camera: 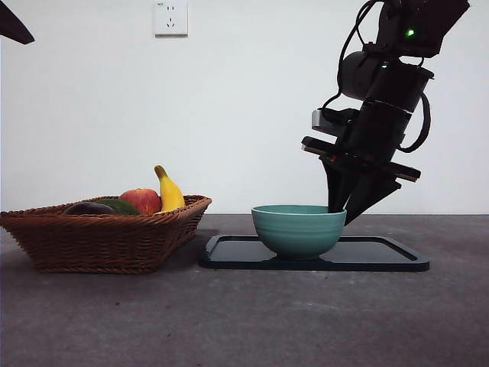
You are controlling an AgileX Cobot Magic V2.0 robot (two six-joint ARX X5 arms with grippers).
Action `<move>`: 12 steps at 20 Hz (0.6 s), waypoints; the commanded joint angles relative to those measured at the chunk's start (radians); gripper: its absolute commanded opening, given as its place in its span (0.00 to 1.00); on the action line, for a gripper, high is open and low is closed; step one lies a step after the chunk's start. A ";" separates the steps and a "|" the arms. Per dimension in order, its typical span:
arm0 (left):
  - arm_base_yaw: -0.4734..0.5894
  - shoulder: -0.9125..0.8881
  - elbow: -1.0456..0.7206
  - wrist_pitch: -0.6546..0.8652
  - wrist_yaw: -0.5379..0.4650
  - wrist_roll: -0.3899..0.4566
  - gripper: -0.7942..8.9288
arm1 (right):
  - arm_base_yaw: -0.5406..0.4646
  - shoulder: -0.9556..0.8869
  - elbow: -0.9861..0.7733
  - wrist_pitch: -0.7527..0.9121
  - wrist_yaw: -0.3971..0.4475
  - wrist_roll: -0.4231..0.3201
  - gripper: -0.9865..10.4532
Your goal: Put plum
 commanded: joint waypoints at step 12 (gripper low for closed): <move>-0.003 0.006 0.021 0.010 0.005 0.012 0.49 | 0.005 -0.187 0.053 -0.058 0.001 -0.007 0.10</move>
